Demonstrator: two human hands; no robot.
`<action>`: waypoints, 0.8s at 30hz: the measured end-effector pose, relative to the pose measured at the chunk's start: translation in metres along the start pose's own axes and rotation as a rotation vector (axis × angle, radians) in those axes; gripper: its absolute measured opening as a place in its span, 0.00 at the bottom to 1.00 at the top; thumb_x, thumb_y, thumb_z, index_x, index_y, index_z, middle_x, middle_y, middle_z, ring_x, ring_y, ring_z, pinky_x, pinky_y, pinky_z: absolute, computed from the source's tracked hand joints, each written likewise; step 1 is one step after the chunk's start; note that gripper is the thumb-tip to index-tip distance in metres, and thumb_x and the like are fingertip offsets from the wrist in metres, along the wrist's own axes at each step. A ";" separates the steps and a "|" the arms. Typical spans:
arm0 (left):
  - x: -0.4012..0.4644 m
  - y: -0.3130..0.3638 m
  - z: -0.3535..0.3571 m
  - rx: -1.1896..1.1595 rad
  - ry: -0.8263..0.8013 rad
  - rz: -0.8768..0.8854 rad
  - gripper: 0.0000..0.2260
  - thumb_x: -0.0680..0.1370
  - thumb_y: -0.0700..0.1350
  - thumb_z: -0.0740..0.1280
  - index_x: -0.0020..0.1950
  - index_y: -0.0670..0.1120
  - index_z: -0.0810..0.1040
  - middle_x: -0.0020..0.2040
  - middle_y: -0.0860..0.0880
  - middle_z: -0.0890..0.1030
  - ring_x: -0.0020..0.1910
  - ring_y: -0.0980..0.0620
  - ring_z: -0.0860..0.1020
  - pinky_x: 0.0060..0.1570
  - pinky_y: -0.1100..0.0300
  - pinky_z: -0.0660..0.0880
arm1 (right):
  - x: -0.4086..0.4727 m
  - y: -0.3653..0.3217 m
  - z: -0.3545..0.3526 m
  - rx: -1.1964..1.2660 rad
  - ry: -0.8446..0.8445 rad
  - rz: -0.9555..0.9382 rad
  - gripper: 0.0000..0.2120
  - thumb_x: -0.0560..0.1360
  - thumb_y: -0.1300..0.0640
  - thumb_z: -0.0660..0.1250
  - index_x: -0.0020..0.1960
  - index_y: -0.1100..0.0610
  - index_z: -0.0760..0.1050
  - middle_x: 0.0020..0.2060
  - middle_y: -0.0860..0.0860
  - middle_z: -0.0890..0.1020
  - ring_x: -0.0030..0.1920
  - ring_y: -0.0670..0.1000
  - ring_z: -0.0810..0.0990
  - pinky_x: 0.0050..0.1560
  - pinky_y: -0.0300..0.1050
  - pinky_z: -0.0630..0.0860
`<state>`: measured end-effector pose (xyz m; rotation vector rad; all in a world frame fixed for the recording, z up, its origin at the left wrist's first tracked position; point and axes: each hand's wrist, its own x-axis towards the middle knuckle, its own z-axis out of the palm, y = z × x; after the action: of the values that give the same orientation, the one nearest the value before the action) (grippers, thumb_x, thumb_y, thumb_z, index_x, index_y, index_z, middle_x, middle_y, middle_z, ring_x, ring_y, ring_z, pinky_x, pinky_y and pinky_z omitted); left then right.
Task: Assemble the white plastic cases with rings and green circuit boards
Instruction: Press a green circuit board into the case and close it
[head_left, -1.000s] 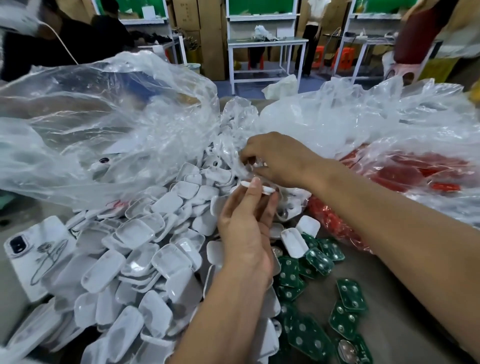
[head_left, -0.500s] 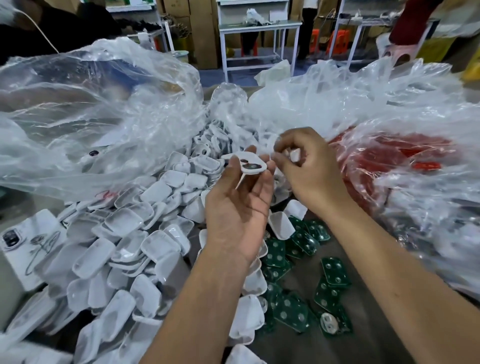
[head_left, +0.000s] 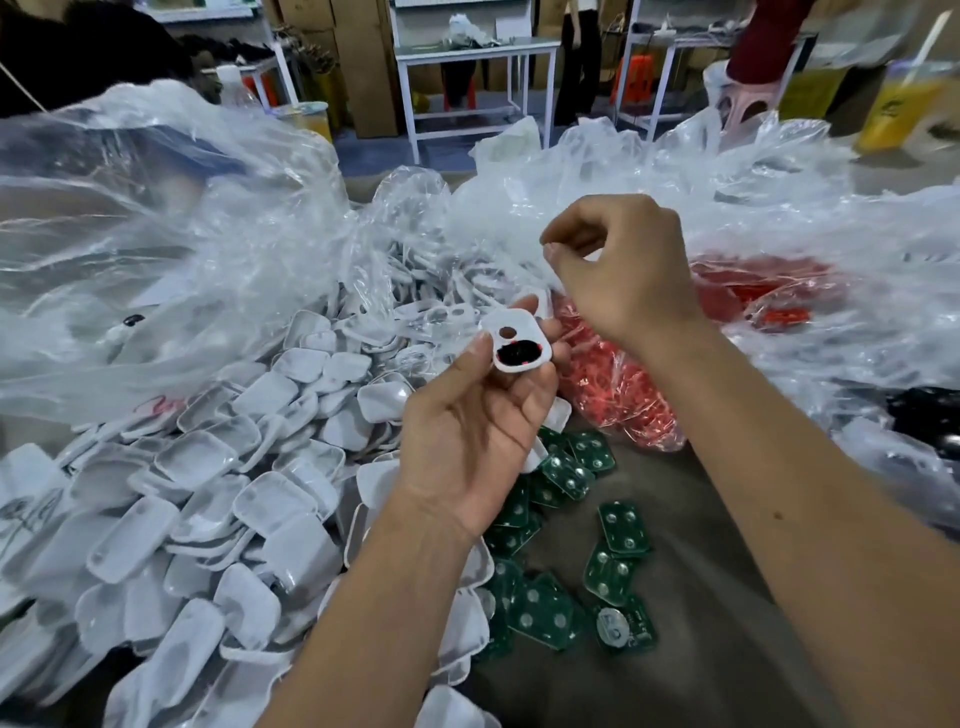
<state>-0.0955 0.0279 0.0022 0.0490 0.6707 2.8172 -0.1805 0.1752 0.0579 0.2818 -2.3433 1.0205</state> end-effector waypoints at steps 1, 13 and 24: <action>0.000 -0.001 0.000 0.008 -0.007 -0.003 0.23 0.77 0.42 0.68 0.70 0.34 0.75 0.59 0.34 0.81 0.52 0.42 0.83 0.50 0.59 0.83 | 0.002 0.002 -0.003 -0.043 -0.020 0.015 0.05 0.77 0.62 0.72 0.49 0.56 0.86 0.42 0.48 0.86 0.43 0.45 0.83 0.49 0.33 0.78; 0.009 -0.005 -0.007 0.018 0.038 0.018 0.13 0.74 0.41 0.71 0.55 0.36 0.86 0.56 0.34 0.84 0.49 0.41 0.85 0.49 0.58 0.84 | 0.100 0.062 -0.020 -0.614 -0.104 0.219 0.23 0.80 0.66 0.63 0.74 0.56 0.75 0.69 0.61 0.77 0.71 0.64 0.72 0.66 0.53 0.75; 0.012 -0.001 -0.005 0.020 0.053 0.008 0.13 0.76 0.41 0.70 0.57 0.37 0.85 0.57 0.35 0.84 0.49 0.41 0.85 0.48 0.58 0.84 | 0.106 0.092 -0.016 -0.503 -0.057 0.117 0.14 0.80 0.65 0.62 0.58 0.60 0.85 0.55 0.59 0.86 0.57 0.61 0.83 0.62 0.53 0.80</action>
<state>-0.1071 0.0296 -0.0036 -0.0201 0.7118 2.8283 -0.2976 0.2530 0.0716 -0.0223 -2.5955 0.4465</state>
